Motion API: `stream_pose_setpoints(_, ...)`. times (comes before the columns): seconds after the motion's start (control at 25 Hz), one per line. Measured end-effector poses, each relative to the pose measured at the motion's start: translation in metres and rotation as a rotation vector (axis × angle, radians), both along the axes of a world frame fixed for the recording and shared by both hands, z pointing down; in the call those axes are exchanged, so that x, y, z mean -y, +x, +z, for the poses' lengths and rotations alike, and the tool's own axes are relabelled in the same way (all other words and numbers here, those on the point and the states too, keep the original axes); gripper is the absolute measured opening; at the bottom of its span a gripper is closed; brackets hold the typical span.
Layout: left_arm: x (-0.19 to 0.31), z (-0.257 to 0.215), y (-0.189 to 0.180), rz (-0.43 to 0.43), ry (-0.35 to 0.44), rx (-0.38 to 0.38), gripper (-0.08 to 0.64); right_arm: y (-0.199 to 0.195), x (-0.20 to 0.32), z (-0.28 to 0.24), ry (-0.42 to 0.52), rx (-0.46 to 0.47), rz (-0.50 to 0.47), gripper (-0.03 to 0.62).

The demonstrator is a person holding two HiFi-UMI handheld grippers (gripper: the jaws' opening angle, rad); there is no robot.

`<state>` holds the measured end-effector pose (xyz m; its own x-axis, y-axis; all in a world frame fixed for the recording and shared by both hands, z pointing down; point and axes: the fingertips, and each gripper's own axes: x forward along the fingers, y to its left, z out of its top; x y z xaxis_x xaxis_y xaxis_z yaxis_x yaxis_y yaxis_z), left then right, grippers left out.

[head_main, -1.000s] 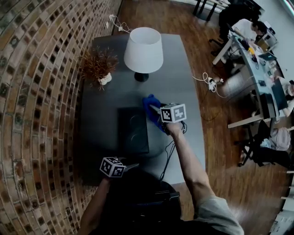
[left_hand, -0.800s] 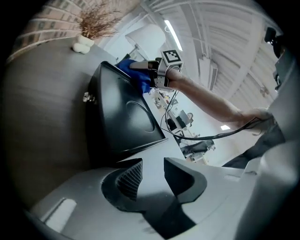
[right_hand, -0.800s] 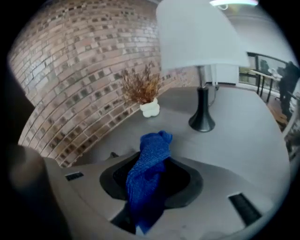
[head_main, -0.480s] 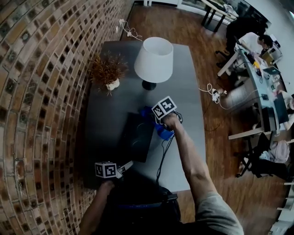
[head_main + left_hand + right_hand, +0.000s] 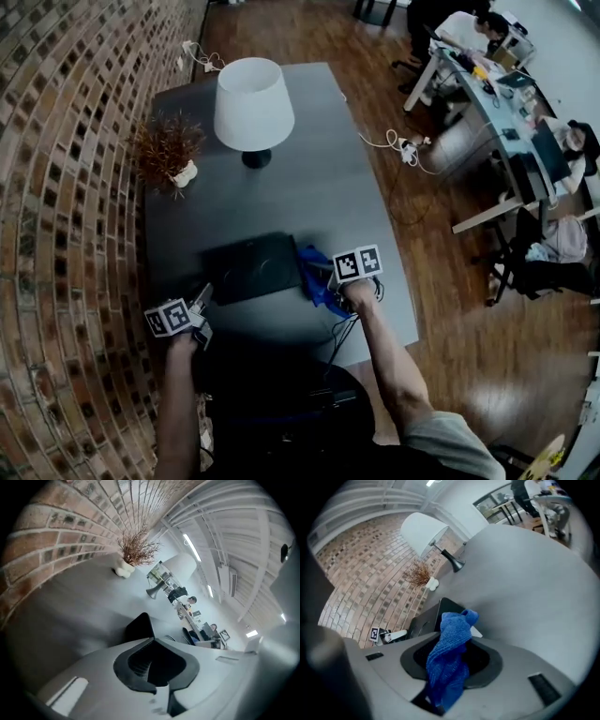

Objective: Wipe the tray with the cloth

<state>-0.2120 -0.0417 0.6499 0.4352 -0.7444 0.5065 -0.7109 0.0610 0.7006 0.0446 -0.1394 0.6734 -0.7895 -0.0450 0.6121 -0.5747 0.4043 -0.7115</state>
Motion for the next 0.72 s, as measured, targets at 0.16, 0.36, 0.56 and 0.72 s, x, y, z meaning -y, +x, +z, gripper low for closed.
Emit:
stream_pose_setpoints(0.16,0.016,-0.033,-0.021,-0.102,0.132,-0.079,0.002,0.015,-0.03,0.007,-0.001,0.087,0.179,0.129)
stream_pose_setpoints(0.36,0.011,-0.106,0.058,0.039,0.377,-0.169,0.149,0.038,-0.013,-0.012,0.062,0.169,0.361,0.129)
stream_pose_setpoints(0.56,0.014,-0.056,0.138,0.209,0.271,-0.091,0.232,0.01,0.058,-0.031,0.141,0.211,0.367,0.129)
stream_pose_setpoints(0.72,0.02,-0.038,0.149,0.223,0.241,-0.036,0.204,-0.017,0.064,-0.024,0.119,0.18,0.301,0.129)
